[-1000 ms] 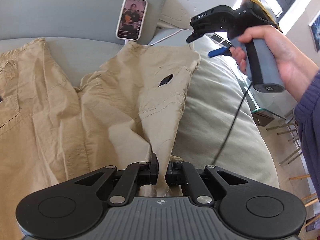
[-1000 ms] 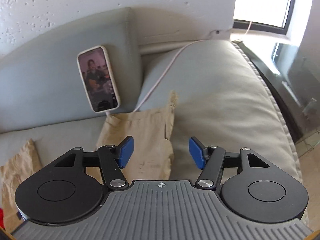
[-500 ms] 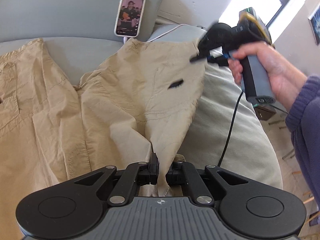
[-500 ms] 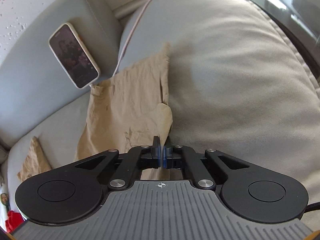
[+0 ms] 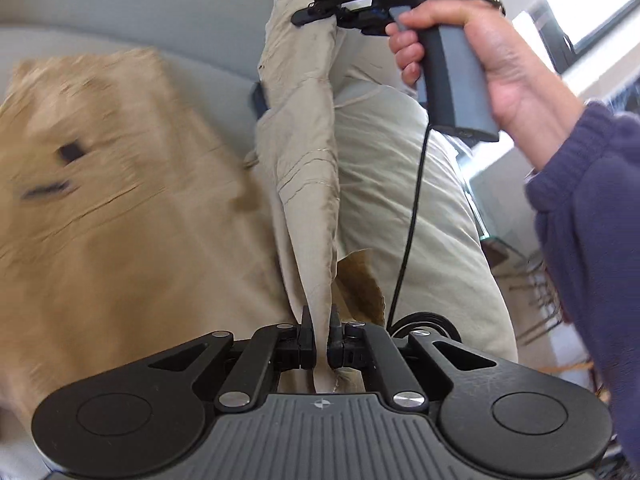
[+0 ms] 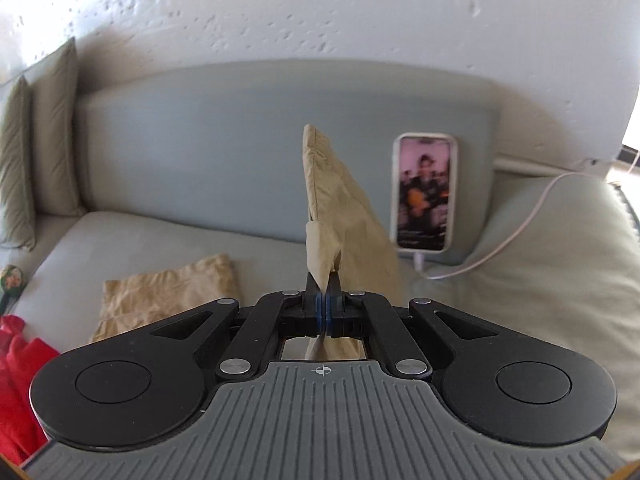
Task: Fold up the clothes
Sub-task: 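Lift the trousers up with both tools and carry them along the sofa, then lay the trousers lengthwise on the sofa and open both tools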
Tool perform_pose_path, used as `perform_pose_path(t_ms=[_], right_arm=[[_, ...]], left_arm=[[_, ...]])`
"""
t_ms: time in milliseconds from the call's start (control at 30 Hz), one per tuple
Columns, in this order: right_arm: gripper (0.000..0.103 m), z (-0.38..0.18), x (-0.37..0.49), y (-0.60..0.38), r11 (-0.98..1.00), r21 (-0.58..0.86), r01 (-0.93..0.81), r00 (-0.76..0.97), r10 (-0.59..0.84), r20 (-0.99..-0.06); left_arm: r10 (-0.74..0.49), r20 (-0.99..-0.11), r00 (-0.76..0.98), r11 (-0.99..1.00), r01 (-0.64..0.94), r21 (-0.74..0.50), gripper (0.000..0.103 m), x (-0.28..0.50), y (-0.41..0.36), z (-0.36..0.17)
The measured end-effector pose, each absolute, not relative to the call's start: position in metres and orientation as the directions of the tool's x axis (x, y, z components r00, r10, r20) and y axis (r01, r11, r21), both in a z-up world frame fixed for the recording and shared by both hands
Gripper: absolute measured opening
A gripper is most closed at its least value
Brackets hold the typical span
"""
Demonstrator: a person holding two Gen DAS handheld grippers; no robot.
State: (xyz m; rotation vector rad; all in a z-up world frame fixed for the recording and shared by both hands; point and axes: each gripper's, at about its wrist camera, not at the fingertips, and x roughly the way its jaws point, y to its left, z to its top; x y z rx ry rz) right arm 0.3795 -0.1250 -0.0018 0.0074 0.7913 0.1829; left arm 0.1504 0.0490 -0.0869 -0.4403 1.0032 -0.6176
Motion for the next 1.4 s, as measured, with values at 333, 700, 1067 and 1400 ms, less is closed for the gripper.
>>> perform_pose_path(t_ms=[333, 700, 1067, 1400], right_arm=[[0.001, -0.115, 0.374, 0.079, 0.923, 0.094, -0.374, 0.468, 0.275, -0.840], [0.002, -0.127, 0.353, 0.117, 0.892, 0.047, -0.450, 0.562, 0.323, -0.761], [0.004, -0.155, 0.353, 0.174, 0.851, -0.002, -0.525, 0.456, 0.279, -0.845], [0.066, -0.067, 0.304, 0.087, 0.882, 0.128, -0.454, 0.527, 0.382, -0.759]], left_arm=[[-0.649, -0.609, 0.456, 0.711, 0.076, -0.699, 0.002, 0.121, 0.145, -0.145], [-0.582, -0.568, 0.582, 0.769, 0.166, -0.618, 0.002, 0.114, 0.145, -0.135], [-0.590, -0.589, 0.552, 0.733, 0.061, -0.677, 0.006, 0.121, 0.164, -0.145], [-0.602, -0.572, 0.558, 0.729, 0.091, -0.678, 0.031, 0.104, 0.166, -0.130]])
